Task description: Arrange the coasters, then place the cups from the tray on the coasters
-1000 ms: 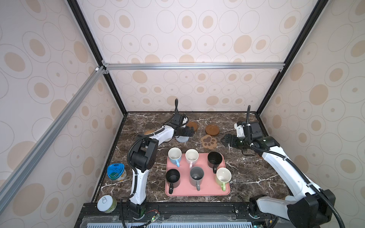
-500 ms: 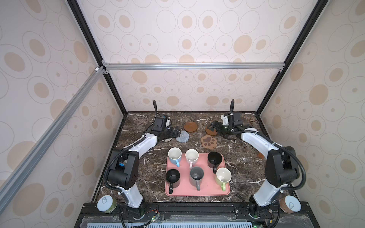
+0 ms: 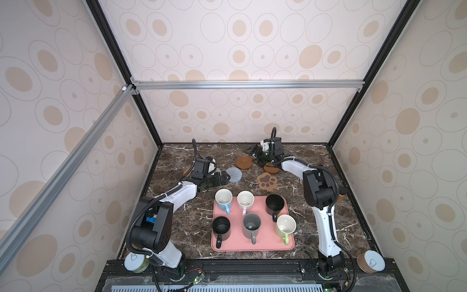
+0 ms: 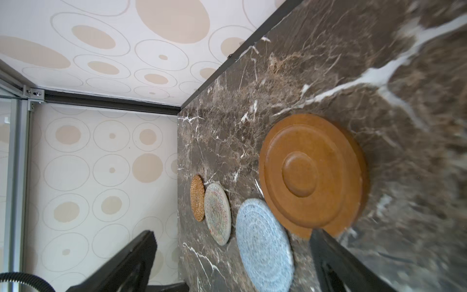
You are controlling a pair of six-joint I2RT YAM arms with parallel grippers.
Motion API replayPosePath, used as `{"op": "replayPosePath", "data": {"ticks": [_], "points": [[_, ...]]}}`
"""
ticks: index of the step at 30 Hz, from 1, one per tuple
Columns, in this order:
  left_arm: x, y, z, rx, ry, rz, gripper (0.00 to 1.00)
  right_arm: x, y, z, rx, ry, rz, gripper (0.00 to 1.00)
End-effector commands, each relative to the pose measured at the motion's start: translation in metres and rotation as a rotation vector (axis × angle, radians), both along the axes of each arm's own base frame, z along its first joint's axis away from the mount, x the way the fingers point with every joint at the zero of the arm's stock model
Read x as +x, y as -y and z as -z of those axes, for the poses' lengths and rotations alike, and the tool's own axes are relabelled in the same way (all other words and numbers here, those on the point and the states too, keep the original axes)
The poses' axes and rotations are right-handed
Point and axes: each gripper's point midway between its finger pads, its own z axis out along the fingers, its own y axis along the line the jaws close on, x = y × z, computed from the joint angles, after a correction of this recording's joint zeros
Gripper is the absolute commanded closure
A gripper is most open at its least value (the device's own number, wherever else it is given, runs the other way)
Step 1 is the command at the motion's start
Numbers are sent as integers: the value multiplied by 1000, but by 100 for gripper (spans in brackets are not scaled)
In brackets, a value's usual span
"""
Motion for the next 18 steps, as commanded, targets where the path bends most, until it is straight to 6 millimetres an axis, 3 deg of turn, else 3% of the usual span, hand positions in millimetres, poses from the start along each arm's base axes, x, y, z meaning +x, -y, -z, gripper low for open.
{"op": "replayPosePath", "data": {"ticks": [1,7,12,18], "points": [[2,1,-17,-35,40,3,0,14,-17,-8,79,-13,-1,1],[-4,2,-17,-59,30,-1,0,24,-33,14,110,-65,3,1],[-6,1,-19,-64,33,-7,0,25,-31,35,74,-106,14,1],[-6,0,-22,-56,43,-11,0,13,-24,63,-33,-186,-12,1]]}}
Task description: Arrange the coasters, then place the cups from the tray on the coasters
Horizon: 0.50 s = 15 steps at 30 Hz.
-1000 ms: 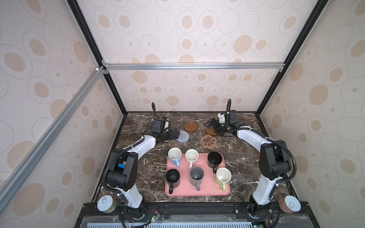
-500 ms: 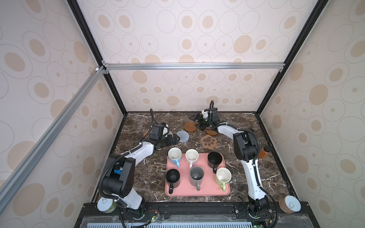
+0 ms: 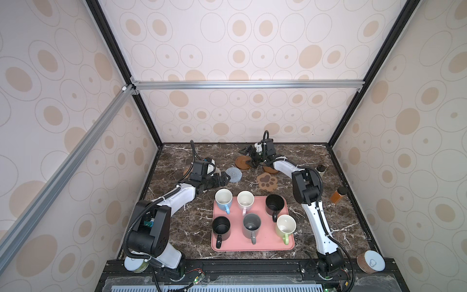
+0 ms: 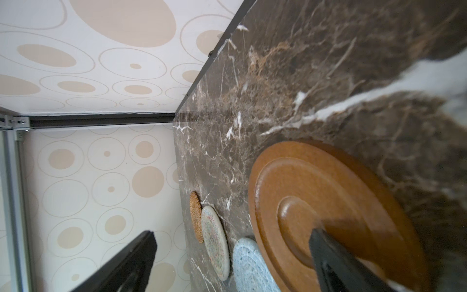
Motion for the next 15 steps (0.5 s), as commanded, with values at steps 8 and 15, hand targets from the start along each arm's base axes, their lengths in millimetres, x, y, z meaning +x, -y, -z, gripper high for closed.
{"op": "replayPosePath", "data": {"ticks": [8,15], "points": [[5,-7,-15,19,38,-16,0,-46,28,50,-319,-148,-98,1],[7,-9,-16,17,41,-33,0,-64,40,52,-395,-169,-152,1]]}}
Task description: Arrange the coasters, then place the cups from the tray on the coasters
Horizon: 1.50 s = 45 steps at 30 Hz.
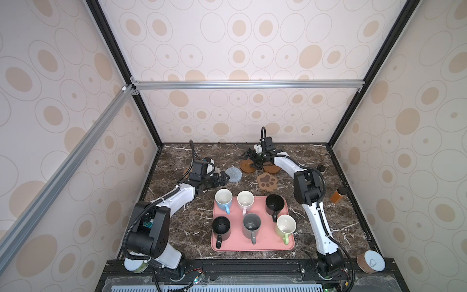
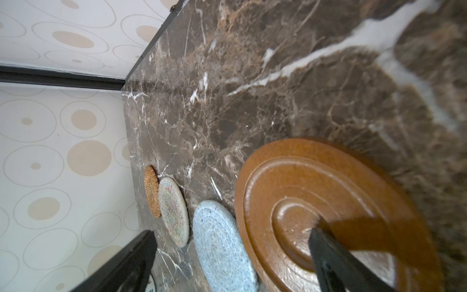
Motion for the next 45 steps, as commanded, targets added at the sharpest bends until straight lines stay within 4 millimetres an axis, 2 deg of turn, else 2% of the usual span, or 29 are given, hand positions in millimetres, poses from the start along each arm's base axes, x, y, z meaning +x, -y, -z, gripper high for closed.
{"op": "replayPosePath", "data": {"ticks": [1,13,27,35,45], "points": [[6,-3,-16,0,38,-13,0,-38,22,38,-156,-152,-26,1],[6,-4,-14,1,33,-18,0,-66,29,33,-203,-157,-141,2],[4,-5,-10,-1,26,-23,0,-100,3,23,-169,-160,-298,1],[5,-3,-9,-5,22,-21,0,-111,9,21,-198,-167,-340,1],[5,-4,-7,-4,17,-27,0,-118,-2,22,-134,-177,-382,1]]}}
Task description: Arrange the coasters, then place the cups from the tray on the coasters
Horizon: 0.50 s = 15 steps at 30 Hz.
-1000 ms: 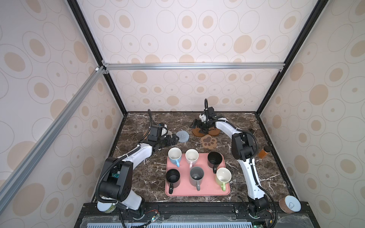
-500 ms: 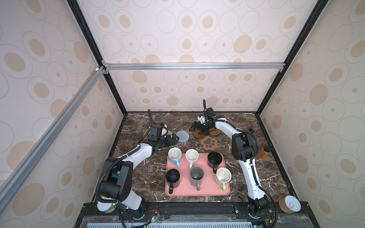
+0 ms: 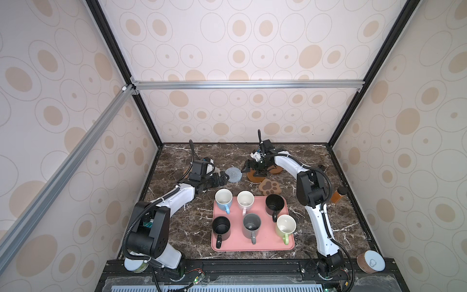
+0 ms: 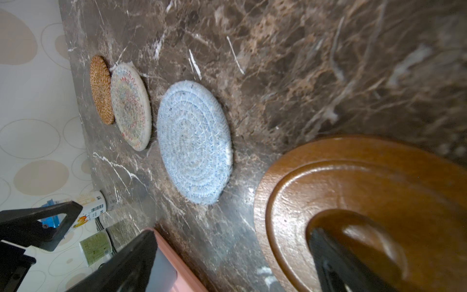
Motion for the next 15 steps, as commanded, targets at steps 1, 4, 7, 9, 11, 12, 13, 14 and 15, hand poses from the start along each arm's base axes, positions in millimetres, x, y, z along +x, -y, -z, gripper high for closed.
{"op": "replayPosePath", "data": {"ticks": [1,4,7,9,11,12,13,14,15], "points": [[5,-2,-7,-9,15,-19,0,-32,-9,19,-5,-128,-42,1],[6,-2,-9,-11,19,-19,0,-27,-12,23,6,-130,-18,1],[6,-3,-10,-3,19,-17,0,-21,-13,30,-2,-127,5,1],[7,-2,-11,1,22,-14,0,-18,-13,32,-7,-128,13,1],[7,-2,-12,3,21,-12,0,-15,-12,36,-21,-127,21,2],[7,-2,-12,5,22,-11,0,-13,-10,37,-36,-120,27,1],[8,-3,-13,9,23,-15,0,-12,-7,40,-55,-113,36,1],[8,-3,-13,11,22,-14,0,-11,-4,42,-70,-110,45,1],[7,-4,-13,15,21,-14,0,-9,-1,44,-80,-110,57,1]]}}
